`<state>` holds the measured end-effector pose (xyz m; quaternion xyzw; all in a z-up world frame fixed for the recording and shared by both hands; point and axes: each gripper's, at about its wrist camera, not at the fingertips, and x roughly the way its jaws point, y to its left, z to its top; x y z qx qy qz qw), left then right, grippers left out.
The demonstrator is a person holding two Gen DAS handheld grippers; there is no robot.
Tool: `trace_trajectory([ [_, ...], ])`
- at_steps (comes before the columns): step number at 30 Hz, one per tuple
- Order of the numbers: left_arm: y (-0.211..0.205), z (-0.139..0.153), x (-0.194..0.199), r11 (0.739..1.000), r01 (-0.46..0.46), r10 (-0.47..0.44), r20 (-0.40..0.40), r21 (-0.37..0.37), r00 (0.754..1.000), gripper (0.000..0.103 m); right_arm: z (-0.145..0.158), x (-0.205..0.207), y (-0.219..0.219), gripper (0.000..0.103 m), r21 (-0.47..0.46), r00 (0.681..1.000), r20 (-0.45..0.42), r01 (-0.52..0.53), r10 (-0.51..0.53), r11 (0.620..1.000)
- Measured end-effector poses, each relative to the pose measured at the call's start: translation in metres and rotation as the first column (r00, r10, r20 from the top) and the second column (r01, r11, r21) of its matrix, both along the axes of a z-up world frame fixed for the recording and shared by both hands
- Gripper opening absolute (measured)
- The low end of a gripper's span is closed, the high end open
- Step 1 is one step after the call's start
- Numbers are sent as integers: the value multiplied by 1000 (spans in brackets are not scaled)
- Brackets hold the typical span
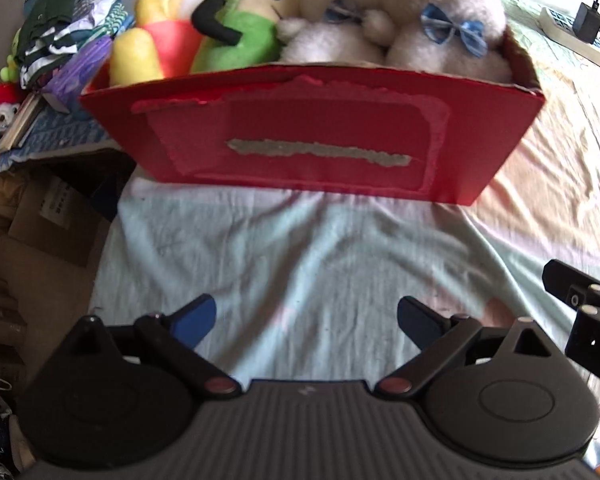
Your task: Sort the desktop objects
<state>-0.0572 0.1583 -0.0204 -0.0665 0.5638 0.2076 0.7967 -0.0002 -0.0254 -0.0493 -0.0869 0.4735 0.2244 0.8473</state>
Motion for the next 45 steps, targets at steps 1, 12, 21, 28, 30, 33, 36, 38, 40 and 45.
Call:
trace_trajectory([
  [1, 6, 1, 0, 1000, -5, 5, 1, -3, 1000, 98, 2, -1, 5, 76, 1, 1000, 4, -5, 5, 1000],
  [12, 57, 49, 6, 998, 38, -43, 119, 44, 992, 98, 43, -6, 56, 76, 69, 997, 79, 15, -20, 997],
  [21, 88, 91, 27, 997, 60, -69, 214, 52, 974, 101, 84, 3, 82, 77, 118, 984, 155, 65, -83, 991],
  [28, 105, 102, 45, 986, 47, -85, 233, 161, 969, 101, 98, 25, 106, 85, 112, 975, 185, 101, -120, 989],
  [30, 113, 104, 48, 983, 40, -82, 236, 177, 968, 101, 99, 34, 113, 85, 108, 972, 174, 139, -156, 984],
  [33, 122, 105, 51, 982, 38, -82, 237, 183, 968, 101, 98, 42, 127, 85, 80, 965, 176, 184, -195, 980],
  [36, 129, 103, 53, 985, 29, -70, 240, 170, 968, 101, 97, 43, 137, 85, 70, 965, 182, 178, -188, 982],
  [38, 133, 101, 55, 987, 18, -55, 235, 159, 970, 101, 96, 44, 141, 85, 67, 964, 185, 180, -190, 981],
  [40, 137, 99, 56, 990, 11, -45, 235, 143, 971, 101, 96, 46, 144, 85, 61, 963, 191, 184, -192, 981],
  [45, 137, 95, 57, 991, 20, -52, 239, 133, 970, 100, 95, 50, 147, 85, 53, 958, 203, 195, -202, 979],
])
